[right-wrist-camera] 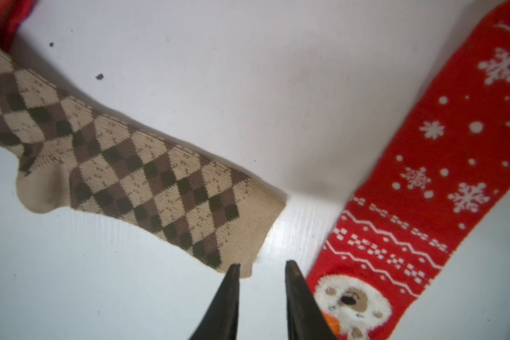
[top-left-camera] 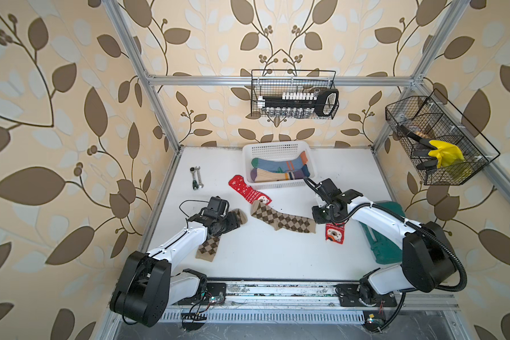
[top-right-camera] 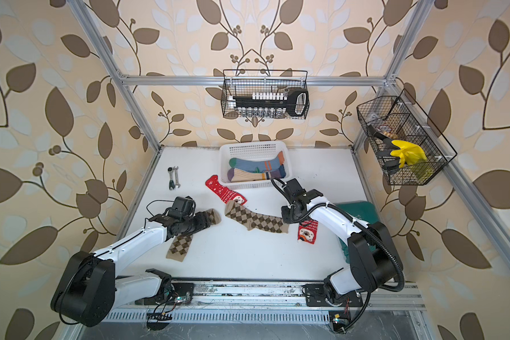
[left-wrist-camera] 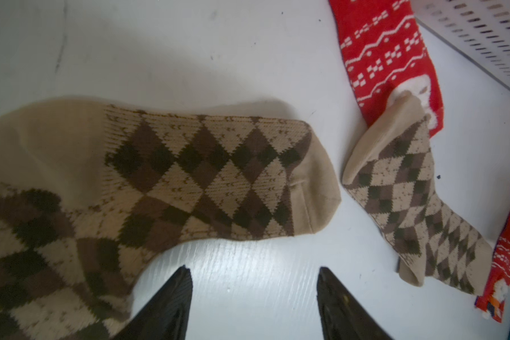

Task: Place the socks together as a pair
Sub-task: Move the sock to the center of the board.

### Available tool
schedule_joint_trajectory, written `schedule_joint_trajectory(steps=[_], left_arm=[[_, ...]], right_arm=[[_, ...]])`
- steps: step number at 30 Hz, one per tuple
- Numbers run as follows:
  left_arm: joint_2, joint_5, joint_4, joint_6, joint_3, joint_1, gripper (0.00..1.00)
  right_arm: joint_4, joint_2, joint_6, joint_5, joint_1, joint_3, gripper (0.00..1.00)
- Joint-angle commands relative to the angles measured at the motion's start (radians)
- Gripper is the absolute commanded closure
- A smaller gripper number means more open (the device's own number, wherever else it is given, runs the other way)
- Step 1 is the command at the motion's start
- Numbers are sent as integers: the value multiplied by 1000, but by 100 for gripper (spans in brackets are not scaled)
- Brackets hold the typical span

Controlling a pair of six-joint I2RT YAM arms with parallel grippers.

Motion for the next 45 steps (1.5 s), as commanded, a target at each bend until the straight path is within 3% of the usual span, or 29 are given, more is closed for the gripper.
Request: schedule_joint_trajectory(steps=[1,7,12,18,24,33,45], left_arm=[[16,43,2,55,65,1,30],[180,45,4,62,194,-70,29],[302,106,118,2,209,-65,30],[206,43,96,-1,178,-64,30],[128,7,51,15,144,-48,31],[32,-10,8,34,95,12,31],[6,-17,-21,30,68,23,31]], right_arm=[[-2,-9,-9,15,38,41,67],[70,-7,48,22,163,66,61],[138,147,84,-11,277,178,59],[221,368,121,-71,322,299,57],[253,475,148,-120,332,336,57],[237,415,169,-200,367,211,60],[156,253,151,-105,436,138,62]])
